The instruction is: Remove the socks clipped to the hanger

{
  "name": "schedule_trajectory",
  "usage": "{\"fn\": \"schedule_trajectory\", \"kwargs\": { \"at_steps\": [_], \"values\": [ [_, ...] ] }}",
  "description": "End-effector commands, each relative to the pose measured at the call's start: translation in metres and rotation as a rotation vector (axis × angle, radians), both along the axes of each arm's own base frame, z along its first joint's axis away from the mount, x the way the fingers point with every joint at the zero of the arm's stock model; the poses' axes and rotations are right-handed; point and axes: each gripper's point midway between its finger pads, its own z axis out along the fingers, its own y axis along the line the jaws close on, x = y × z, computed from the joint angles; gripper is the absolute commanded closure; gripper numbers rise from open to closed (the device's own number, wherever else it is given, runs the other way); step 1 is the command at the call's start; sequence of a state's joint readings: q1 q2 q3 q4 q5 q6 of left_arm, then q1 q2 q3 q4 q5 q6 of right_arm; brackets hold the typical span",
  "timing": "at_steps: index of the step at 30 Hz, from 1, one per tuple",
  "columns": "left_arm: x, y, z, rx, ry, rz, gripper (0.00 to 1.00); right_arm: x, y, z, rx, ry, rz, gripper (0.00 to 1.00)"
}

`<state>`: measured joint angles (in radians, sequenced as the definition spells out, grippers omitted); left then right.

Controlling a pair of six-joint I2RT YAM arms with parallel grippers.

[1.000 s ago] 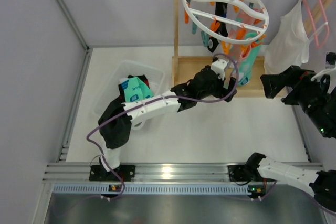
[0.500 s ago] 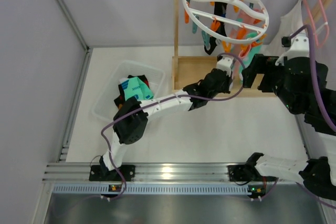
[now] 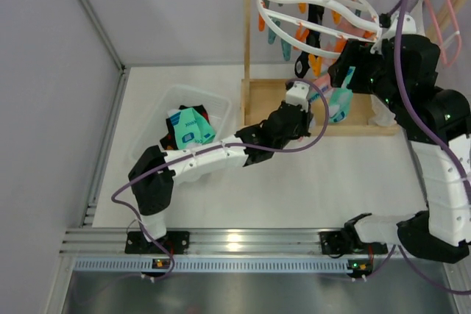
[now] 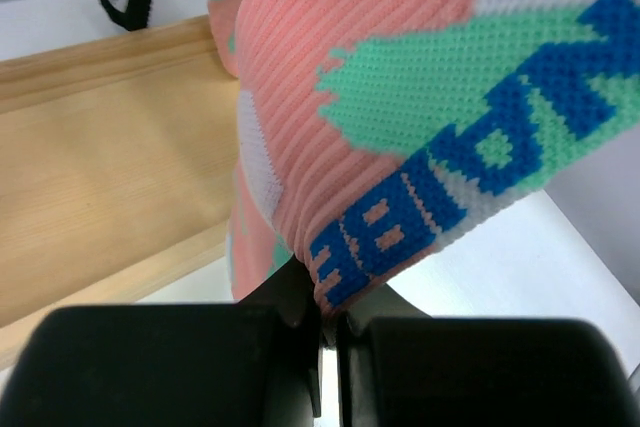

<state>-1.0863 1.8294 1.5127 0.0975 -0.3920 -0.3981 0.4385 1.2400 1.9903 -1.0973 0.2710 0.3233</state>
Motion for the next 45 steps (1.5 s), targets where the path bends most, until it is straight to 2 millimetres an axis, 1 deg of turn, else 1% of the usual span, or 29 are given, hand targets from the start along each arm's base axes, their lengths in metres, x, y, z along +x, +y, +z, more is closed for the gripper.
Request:
{"fn": "schedule_trajectory", "kwargs": {
  "at_steps": [1,2,3,4,5,6,7,9,11,12,13,15,16,19,23,27,30,31,33,34,35,36,37,38,40,41,43,44,45],
  "values": [
    [0.0,0.014,0.04,-0.052,-0.072,0.056,1.0,0.023,0.01,0.026,0.012,-0.079,0.029,0.25],
    [-0.002,0.013,0.039,-0.033,-0.073,0.058,1.0,0.033,0.011,0.02,-0.015,-0.062,0.02,0.27],
    [-0.007,0.012,0.039,-0.012,-0.076,0.06,1.0,0.034,0.01,0.027,-0.022,-0.075,0.015,0.28],
    [-0.008,0.013,0.044,-0.005,-0.088,0.059,1.0,0.036,0.007,0.024,-0.044,-0.059,0.0,0.3],
    [-0.013,0.011,0.045,-0.003,-0.092,0.052,1.0,0.043,0.009,0.018,-0.07,-0.039,-0.001,0.31],
    [-0.016,0.011,0.048,-0.001,-0.097,0.047,1.0,0.044,0.007,0.019,-0.08,-0.041,-0.006,0.33],
    [-0.018,0.012,0.048,0.003,-0.099,0.045,1.0,0.045,0.001,0.018,-0.1,-0.037,-0.035,0.35],
    [-0.023,0.013,0.052,-0.004,-0.101,0.034,1.0,0.047,-0.003,0.011,-0.135,-0.023,-0.053,0.36],
    [-0.026,0.014,0.05,-0.003,-0.094,0.024,1.0,0.045,-0.009,0.01,-0.151,-0.029,-0.079,0.37],
    [-0.029,0.015,0.053,-0.009,-0.094,0.017,1.0,0.046,-0.009,0.004,-0.158,-0.016,-0.08,0.38],
    [-0.03,0.016,0.053,-0.009,-0.092,0.014,1.0,0.046,-0.009,0.002,-0.157,-0.014,-0.079,0.39],
    [-0.034,0.016,0.05,-0.002,-0.089,0.0,1.0,0.049,-0.006,-0.004,-0.163,-0.001,-0.067,0.39],
    [-0.035,0.016,0.053,-0.006,-0.09,-0.004,1.0,0.05,-0.004,-0.006,-0.162,0.003,-0.062,0.42],
    [-0.038,0.014,0.054,-0.004,-0.09,-0.019,1.0,0.052,0.0,-0.007,-0.163,-0.004,-0.054,0.45],
    [-0.04,0.015,0.056,-0.003,-0.091,-0.03,1.0,0.056,0.003,-0.01,-0.176,-0.01,-0.043,0.46],
    [-0.042,0.015,0.059,-0.008,-0.093,-0.039,1.0,0.059,0.009,-0.003,-0.171,-0.051,-0.037,0.5],
    [-0.044,0.016,0.059,-0.01,-0.091,-0.046,1.0,0.064,0.006,-0.001,-0.187,-0.059,-0.056,0.53],
    [-0.044,0.017,0.059,-0.011,-0.09,-0.047,1.0,0.064,0.005,-0.001,-0.194,-0.061,-0.06,0.59],
    [-0.045,0.018,0.062,-0.017,-0.09,-0.05,1.0,0.066,0.004,0.0,-0.195,-0.065,-0.074,0.64],
    [-0.046,0.019,0.061,-0.017,-0.089,-0.05,1.0,0.067,0.004,0.0,-0.194,-0.067,-0.074,0.73],
    [-0.046,0.02,0.061,-0.018,-0.088,-0.048,1.0,0.067,0.004,0.002,-0.188,-0.073,-0.077,0.78],
    [-0.047,0.02,0.061,-0.019,-0.087,-0.049,1.0,0.067,0.004,0.002,-0.184,-0.074,-0.076,0.8],
    [-0.047,0.022,0.062,-0.021,-0.087,-0.048,1.0,0.067,0.005,0.002,-0.178,-0.074,-0.076,0.82],
    [-0.048,0.023,0.059,-0.016,-0.083,-0.048,1.0,0.066,0.005,0.004,-0.173,-0.08,-0.075,0.87],
    [-0.049,0.03,0.062,-0.028,-0.077,-0.038,1.0,0.066,0.006,0.004,-0.162,-0.081,-0.069,0.91],
    [-0.05,0.033,0.055,-0.019,-0.071,-0.035,1.0,0.066,0.007,0.004,-0.158,-0.079,-0.07,0.91],
    [-0.052,0.041,0.052,-0.017,-0.064,-0.025,1.0,0.065,0.008,0.005,-0.147,-0.085,-0.067,0.91],
    [-0.055,0.05,0.062,-0.033,-0.071,-0.015,1.0,0.064,0.008,0.004,-0.143,-0.086,-0.063,0.91],
    [-0.056,0.058,0.054,-0.014,-0.062,-0.001,1.0,0.064,0.011,0.005,-0.129,-0.093,-0.053,0.89]
  ]
}}
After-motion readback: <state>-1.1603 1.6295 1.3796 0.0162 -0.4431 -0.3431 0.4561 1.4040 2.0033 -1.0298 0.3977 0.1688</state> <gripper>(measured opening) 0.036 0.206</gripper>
